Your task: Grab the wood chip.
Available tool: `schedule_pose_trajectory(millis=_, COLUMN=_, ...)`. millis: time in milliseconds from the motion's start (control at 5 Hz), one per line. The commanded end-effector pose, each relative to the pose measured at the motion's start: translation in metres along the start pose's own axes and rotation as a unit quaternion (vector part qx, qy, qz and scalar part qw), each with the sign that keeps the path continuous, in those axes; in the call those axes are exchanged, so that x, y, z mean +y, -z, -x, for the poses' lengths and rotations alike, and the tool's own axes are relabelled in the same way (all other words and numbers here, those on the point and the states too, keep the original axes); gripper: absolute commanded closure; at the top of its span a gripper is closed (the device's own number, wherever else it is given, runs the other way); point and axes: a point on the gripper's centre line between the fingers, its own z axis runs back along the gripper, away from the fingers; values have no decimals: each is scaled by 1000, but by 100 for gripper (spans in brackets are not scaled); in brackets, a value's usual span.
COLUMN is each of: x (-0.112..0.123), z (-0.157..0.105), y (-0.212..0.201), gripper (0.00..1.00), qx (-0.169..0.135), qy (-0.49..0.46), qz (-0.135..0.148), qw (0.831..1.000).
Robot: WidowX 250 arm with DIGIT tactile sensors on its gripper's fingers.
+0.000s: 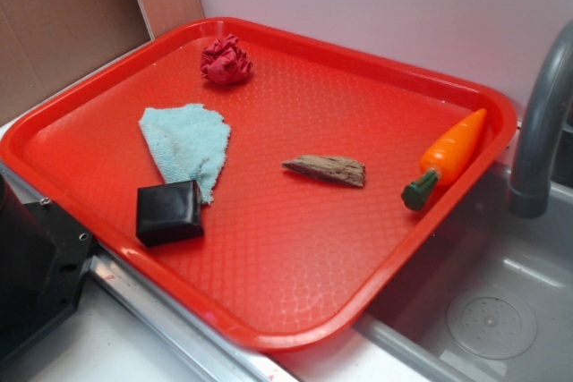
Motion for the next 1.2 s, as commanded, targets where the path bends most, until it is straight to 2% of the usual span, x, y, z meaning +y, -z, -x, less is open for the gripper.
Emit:
schedule_pose_trajectory(millis=0, x=-18, z=-36, y=34, gripper=0, qx=-22, qy=179, qz=-14, qw=984)
schedule_pose_trajectory(millis=400, x=-46, z=-63, y=83, gripper=0, qx=-18, qy=283, qz=-1, qw=959)
schedule_pose_trajectory(millis=600, x=-56, z=-75, y=107, gripper=0, qx=-3, qy=307, qz=-11, qw=952)
schedule_pose_trajectory(millis=800, x=-64, z=-88, y=139, gripper=0, qx=14, qy=357, qz=35, qw=933)
schedule_pose_trajectory(millis=1000, x=-69, z=-99, y=170, gripper=0, qx=34, qy=374, qz=47, qw=925)
